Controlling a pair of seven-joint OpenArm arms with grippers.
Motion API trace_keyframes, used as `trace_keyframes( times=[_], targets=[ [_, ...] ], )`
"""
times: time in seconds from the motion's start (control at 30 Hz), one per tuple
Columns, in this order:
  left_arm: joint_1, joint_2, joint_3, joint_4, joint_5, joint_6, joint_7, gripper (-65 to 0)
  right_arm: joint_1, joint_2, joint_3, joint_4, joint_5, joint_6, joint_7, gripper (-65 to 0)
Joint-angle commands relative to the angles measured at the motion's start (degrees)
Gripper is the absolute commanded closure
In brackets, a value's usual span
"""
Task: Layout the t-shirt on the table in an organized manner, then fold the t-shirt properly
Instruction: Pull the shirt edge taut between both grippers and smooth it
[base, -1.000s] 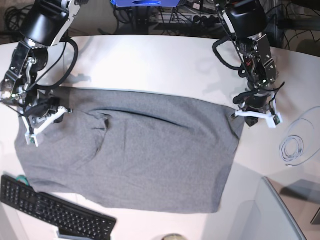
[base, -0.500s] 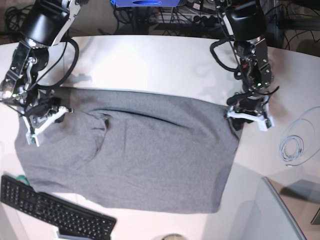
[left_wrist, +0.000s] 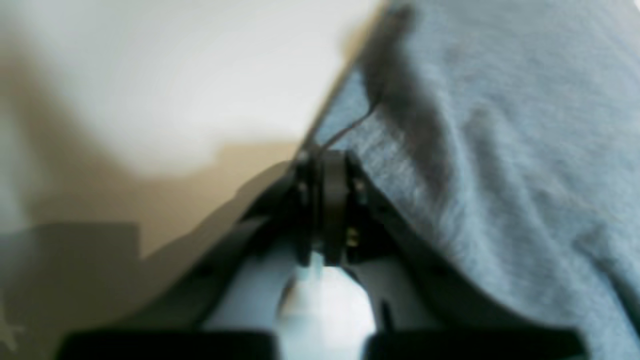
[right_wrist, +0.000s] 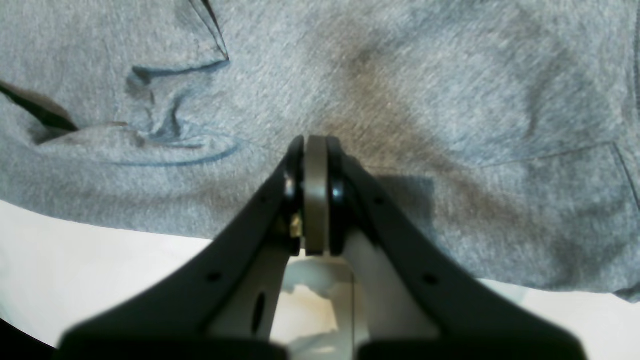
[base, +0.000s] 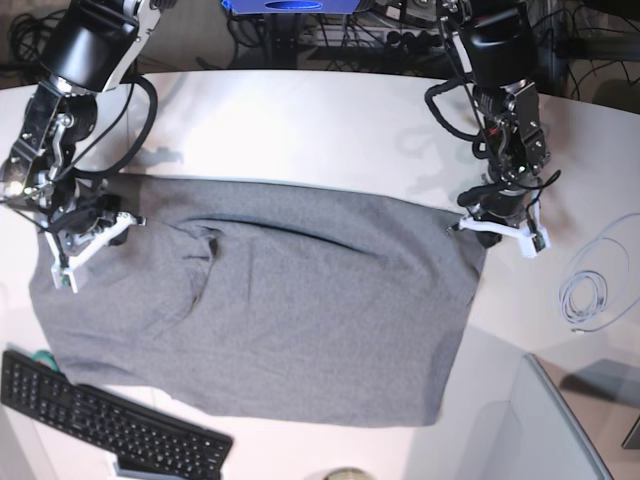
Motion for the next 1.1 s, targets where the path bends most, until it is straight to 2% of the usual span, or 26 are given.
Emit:
trace_keyframes(
  times=[0.0,0.33,0.57,0.73,0.87,0.9,1.07],
  targets=[
    [0.0,-0.1,0.0,1.3,-0.3,-0.3,-0.9,0.0,1.0,0.5,-0.1,0.9,0.7,0.5,1.1,0.0],
    [3.1,-0.7,-0.1,4.8,-0.4,-0.2,-0.9,0.0,1.0,0.4,-0.1,0.8,0.7,0.5,1.1,0.0],
    [3.2,0.1,-6.9,4.9,-0.4,-0.2,-0.6,0.0,1.3,0.3,-0.1,0.6,0.7,0.3,1.2,0.0],
    [3.9,0.1,-7.2,4.9,-0.4,-0.3,-0.7,0.0,4.1,0.8,0.1,-6.5,0.6,0.3,1.3,0.0],
    [4.1,0.1,-7.2,4.9,-0.4,-0.3,-0.8,0.0,5.3,1.8,0.0,-12.5,0.5,-0.2,6.9,0.0],
    [4.1,0.1,-7.2,4.9,-0.4,-0.3,-0.8,0.0,5.5,1.8,0.2,-14.0,0.5,-0.4,8.0,0.0],
    [4.9,-0.1,-7.3,5.7,-0.4,-0.3,-0.9,0.0,5.8,3.3,0.3,-20.9,0.5,-7.3,12.8,0.0]
  ],
)
